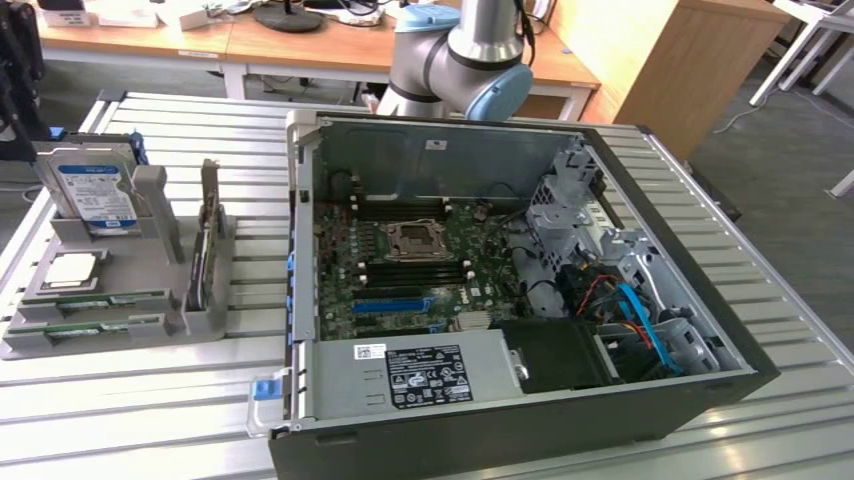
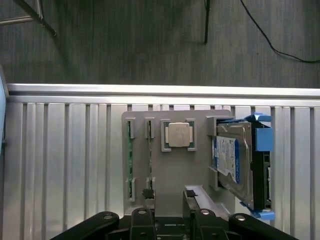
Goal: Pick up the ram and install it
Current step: 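Pick up the ram and move it above insertion slot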
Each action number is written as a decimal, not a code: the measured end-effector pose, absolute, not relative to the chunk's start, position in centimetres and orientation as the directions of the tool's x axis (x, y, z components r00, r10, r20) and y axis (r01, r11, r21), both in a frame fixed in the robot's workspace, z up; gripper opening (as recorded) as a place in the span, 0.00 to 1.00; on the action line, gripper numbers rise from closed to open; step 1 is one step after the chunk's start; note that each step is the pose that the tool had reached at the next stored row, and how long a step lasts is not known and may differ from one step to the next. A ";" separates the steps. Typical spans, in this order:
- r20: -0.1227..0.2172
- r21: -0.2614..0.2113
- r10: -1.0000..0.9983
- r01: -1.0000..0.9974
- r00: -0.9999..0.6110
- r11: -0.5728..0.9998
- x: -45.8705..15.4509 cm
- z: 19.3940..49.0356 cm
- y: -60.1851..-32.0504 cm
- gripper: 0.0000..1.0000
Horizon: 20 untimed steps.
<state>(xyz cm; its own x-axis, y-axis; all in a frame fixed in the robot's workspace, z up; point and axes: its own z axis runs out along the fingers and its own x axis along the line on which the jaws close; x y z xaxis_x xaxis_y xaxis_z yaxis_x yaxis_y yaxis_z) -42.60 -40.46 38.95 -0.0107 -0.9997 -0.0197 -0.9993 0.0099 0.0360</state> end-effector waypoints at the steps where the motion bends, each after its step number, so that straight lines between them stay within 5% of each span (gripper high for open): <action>1: -0.020 0.036 -1.000 -0.999 -0.011 0.010 -42.6 39.0 -40.5 0.36; 20: -0.020 0.036 -1.000 -0.999 -0.010 0.010 -42.8 39.0 -42.2 0.36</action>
<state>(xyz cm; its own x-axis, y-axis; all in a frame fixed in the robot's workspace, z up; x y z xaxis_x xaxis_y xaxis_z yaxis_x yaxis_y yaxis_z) -42.82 -42.24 38.95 -0.0104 -0.9998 -0.0197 -0.9993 0.0097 0.0360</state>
